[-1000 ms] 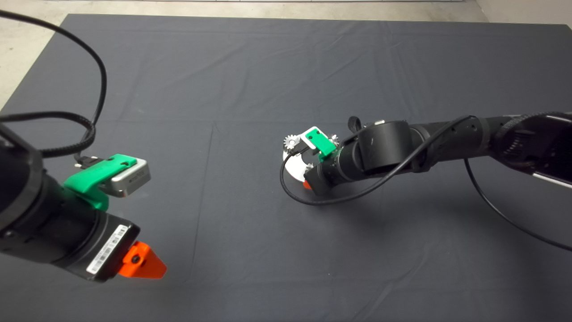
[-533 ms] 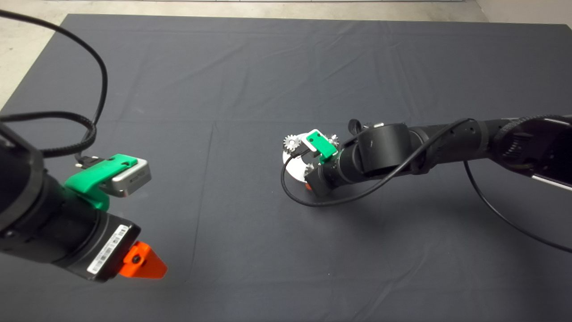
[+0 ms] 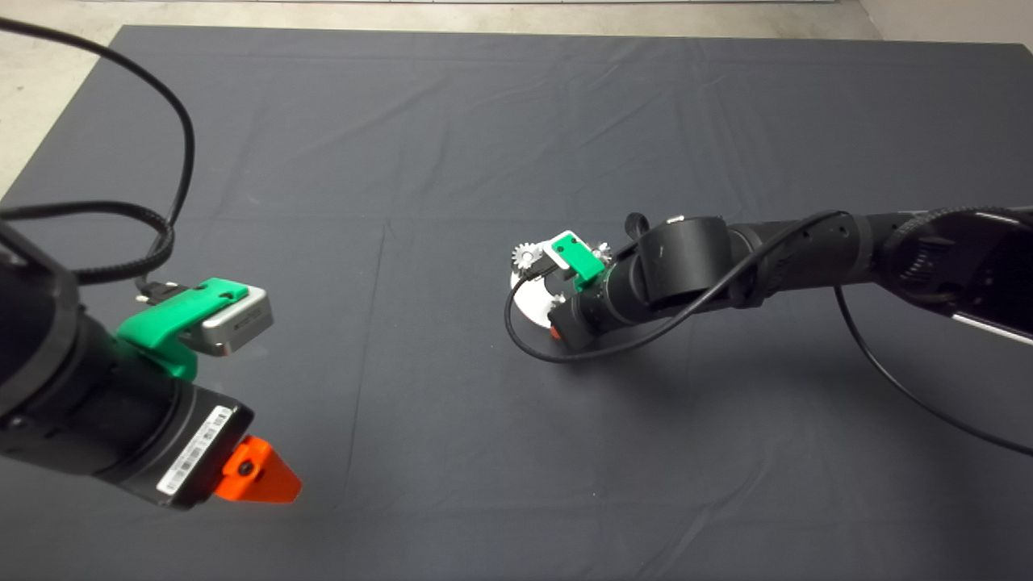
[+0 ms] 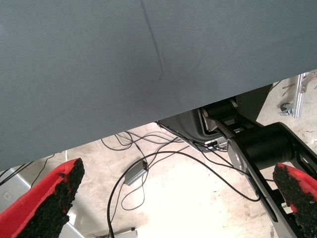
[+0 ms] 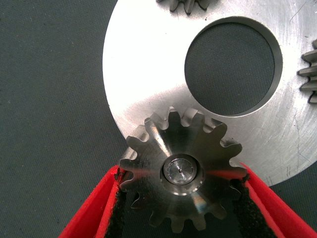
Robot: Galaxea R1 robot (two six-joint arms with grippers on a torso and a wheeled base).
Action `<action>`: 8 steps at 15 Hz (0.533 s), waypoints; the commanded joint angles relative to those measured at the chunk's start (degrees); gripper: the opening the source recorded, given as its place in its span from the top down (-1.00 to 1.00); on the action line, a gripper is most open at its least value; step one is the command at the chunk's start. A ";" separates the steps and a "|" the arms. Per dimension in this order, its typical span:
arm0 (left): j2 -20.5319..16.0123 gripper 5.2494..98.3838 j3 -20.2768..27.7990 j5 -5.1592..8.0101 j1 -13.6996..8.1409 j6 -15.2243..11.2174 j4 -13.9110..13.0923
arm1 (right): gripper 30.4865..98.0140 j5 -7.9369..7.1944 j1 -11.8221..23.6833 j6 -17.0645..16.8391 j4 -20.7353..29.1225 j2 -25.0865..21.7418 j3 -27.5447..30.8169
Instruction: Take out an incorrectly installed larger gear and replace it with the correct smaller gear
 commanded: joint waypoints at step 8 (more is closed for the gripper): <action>-0.10 -0.99 0.66 0.03 -0.55 -0.16 0.21 | 0.48 0.17 1.40 0.30 -1.76 0.62 1.04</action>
